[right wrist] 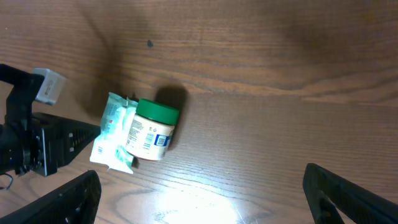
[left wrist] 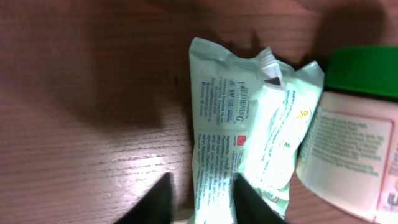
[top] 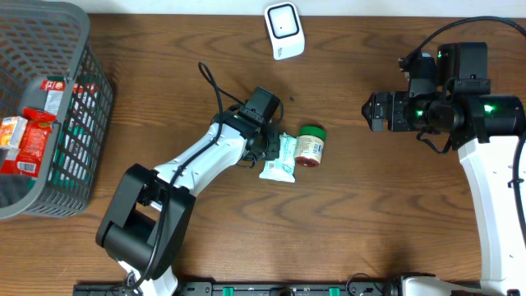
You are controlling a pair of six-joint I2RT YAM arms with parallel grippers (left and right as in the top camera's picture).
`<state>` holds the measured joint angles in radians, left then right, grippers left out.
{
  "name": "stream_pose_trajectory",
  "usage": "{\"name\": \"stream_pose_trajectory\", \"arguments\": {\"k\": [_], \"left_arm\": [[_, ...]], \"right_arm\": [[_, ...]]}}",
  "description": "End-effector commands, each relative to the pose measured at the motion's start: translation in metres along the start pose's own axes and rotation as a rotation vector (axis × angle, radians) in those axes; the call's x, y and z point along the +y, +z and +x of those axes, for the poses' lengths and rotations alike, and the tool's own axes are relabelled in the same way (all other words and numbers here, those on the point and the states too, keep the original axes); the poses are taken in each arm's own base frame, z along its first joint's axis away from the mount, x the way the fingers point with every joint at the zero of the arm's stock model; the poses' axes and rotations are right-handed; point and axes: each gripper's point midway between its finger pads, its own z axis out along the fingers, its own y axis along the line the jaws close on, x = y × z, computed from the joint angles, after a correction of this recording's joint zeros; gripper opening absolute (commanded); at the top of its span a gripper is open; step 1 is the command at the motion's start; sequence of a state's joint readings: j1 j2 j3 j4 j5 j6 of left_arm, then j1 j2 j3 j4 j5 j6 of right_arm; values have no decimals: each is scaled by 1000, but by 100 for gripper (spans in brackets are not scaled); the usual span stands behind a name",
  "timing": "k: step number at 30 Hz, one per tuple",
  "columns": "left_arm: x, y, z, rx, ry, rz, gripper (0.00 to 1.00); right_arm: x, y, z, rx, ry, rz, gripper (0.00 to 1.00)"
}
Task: Scan the item barcode
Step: 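Carry the wipes pack with the left gripper and lay it beside the jar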
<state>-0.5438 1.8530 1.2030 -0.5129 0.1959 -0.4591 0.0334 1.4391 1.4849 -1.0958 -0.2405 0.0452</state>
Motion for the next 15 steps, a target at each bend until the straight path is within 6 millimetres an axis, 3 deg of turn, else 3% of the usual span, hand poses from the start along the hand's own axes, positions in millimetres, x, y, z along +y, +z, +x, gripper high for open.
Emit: {"name": "stream_pose_trajectory", "arguments": {"k": [1, 3, 9, 15], "left_arm": [[-8, -10, -3, -28, 37, 2, 20], [-8, -5, 6, -10, 48, -4, 14], [-5, 11, 21, 39, 62, -34, 14], [-2, 18, 23, 49, 63, -48, 14]], "right_arm": [[0, -3, -3, -10, 13, -9, 99], [0, -3, -3, -10, 13, -9, 99], [0, -3, -3, -10, 13, -9, 99], [0, -3, -3, -10, 13, -9, 99]]}}
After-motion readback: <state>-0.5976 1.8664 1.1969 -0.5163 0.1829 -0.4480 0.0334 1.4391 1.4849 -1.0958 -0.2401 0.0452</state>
